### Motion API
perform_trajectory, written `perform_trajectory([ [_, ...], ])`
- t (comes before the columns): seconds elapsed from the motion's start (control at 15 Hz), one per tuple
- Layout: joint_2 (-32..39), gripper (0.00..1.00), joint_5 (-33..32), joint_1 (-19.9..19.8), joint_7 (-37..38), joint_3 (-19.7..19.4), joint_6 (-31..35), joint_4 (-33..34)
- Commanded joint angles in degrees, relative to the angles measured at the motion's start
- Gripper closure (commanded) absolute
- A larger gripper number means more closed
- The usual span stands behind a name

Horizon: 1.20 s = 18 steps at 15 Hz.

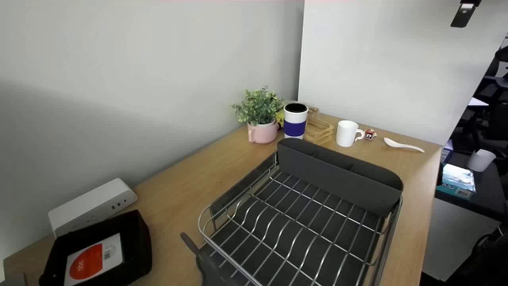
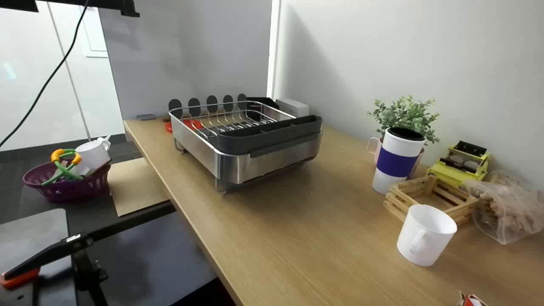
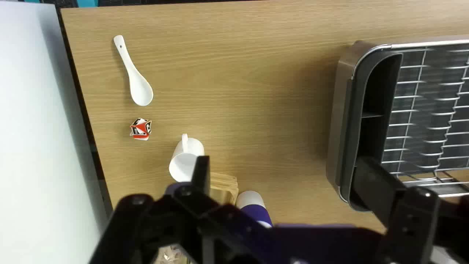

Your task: Put the white mug on the plate dryer

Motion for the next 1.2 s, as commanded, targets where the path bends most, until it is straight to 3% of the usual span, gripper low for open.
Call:
perform_trajectory([
  [0.0, 0.15, 0.0, 0.36, -1.22, -0.31, 1.03, -0.15, 0.16],
  [0.73, 0.05, 0.0, 0.18, -0.93, -2.1, 1.06, 2.31, -0.17],
  [1.13, 2.03, 0.0, 3.04, 0.12, -12.62, -0.2, 9.58, 1.34],
])
